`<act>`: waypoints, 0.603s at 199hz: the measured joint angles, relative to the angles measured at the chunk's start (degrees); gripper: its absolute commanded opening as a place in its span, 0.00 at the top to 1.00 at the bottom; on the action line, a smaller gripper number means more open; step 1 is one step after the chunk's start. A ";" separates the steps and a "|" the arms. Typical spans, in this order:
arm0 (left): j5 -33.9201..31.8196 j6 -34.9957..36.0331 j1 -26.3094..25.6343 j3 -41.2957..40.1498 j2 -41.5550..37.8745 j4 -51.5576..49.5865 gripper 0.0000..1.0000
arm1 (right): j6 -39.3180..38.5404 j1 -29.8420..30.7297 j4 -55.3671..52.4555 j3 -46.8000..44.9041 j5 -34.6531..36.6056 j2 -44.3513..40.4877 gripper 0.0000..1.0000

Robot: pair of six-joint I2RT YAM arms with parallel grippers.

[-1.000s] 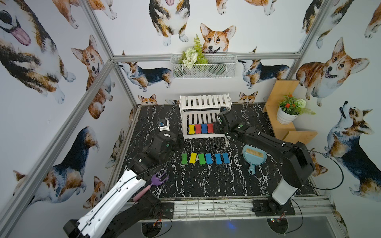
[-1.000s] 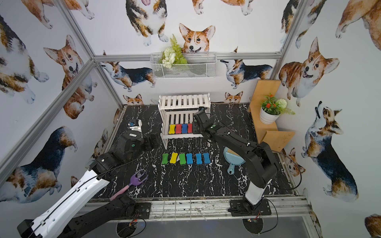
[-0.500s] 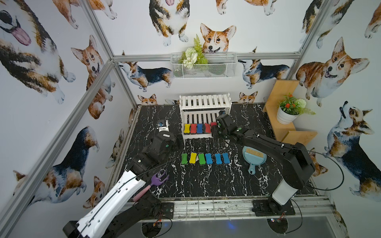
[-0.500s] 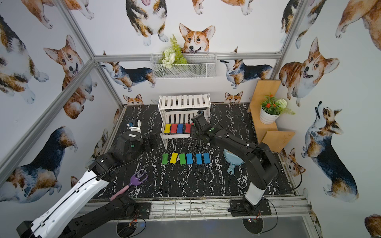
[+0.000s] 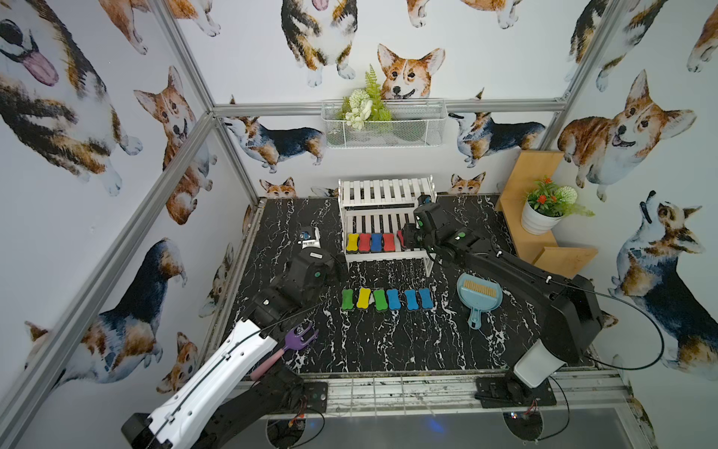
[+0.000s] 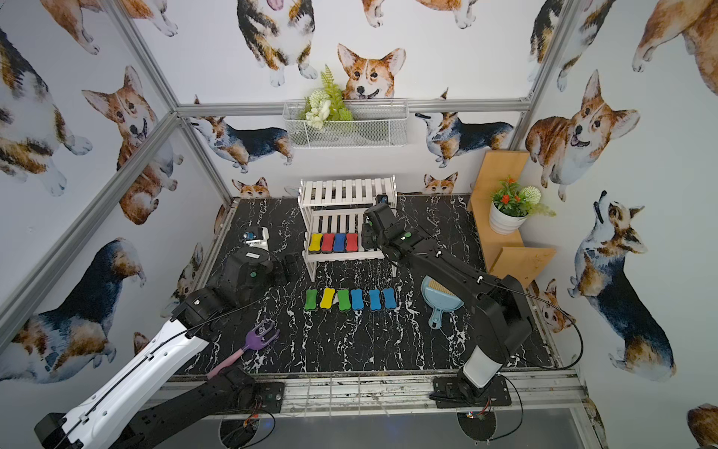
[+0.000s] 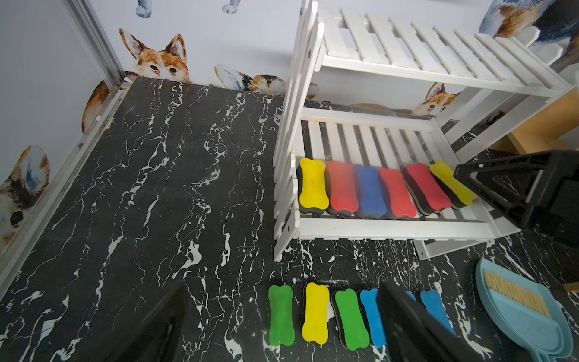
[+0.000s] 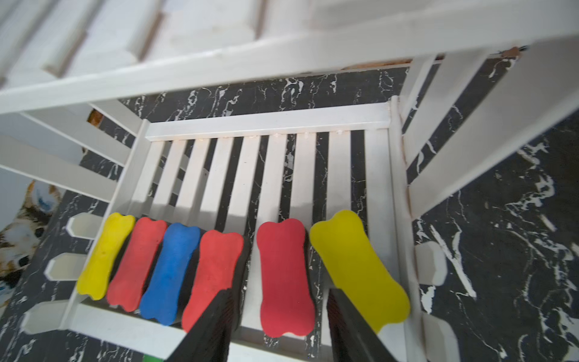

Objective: Remove the whiteboard erasers from the shelf
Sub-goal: Move the whiteboard eraser to the shelf.

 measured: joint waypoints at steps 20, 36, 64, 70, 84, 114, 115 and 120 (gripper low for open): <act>0.02 0.00 0.04 -0.26 -0.11 0.09 0.01 | -0.37 -0.59 -1.36 0.50 1.46 1.46 0.44; 0.22 -0.02 0.11 -0.33 -0.24 0.04 0.01 | -0.55 -1.11 -1.49 0.59 2.05 2.32 0.43; 0.20 0.00 0.26 -0.35 -0.68 0.04 0.01 | -0.72 -1.79 -1.40 0.68 1.55 3.96 0.43; 0.13 0.00 0.31 -0.35 -0.70 0.04 0.01 | -0.72 -1.86 -1.38 0.70 1.03 4.42 0.43; 0.02 0.00 0.33 -0.35 -0.72 0.02 0.01 | -0.66 -1.90 -0.79 0.70 0.74 4.85 0.43; -0.15 0.02 0.48 -0.39 -0.85 0.04 0.01 | 1.90 -1.64 1.68 -0.55 -1.64 4.28 0.44; -0.15 0.02 0.48 -0.39 -0.85 0.04 0.01 | 1.95 -1.62 1.70 -0.59 -1.70 4.24 0.44; -0.17 0.02 0.52 -0.48 -0.85 0.07 0.01 | 2.73 -1.36 1.99 -0.92 -2.16 3.93 0.44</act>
